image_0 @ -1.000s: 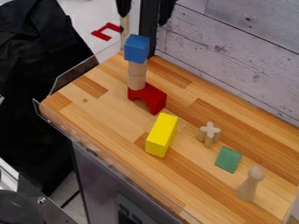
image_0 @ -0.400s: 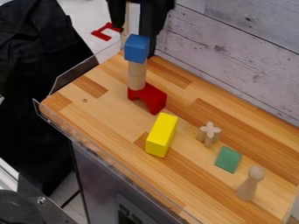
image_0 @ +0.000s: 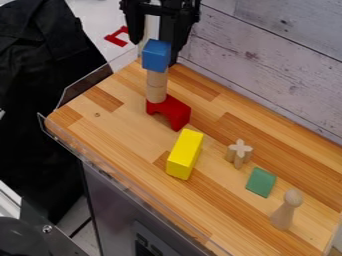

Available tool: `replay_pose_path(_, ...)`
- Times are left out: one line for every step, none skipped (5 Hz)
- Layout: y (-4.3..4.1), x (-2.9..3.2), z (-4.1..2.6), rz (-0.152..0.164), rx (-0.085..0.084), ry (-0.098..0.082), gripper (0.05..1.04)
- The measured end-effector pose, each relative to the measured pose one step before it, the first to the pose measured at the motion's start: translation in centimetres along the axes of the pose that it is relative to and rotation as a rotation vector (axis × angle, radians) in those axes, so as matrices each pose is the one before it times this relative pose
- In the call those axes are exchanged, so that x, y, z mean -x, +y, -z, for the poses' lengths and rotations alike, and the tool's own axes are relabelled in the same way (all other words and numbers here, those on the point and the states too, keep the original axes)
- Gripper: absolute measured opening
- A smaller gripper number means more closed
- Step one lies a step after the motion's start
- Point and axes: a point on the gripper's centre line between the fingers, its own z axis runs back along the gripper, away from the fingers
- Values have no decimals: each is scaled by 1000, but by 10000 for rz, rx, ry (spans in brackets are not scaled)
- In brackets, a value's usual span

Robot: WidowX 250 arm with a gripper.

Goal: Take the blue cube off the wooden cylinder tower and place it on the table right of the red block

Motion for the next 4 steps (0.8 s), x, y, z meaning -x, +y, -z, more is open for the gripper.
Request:
replay_pose_path(106,-100,732,-168,2,229,1001)
replay_pose_path(-5,-104,49,-154,4,-46,961)
replay_pose_path(-69,-212,1,-123,11,-137,677)
replay_pose_path(-179,-22,11,-13,-20,-30,544)
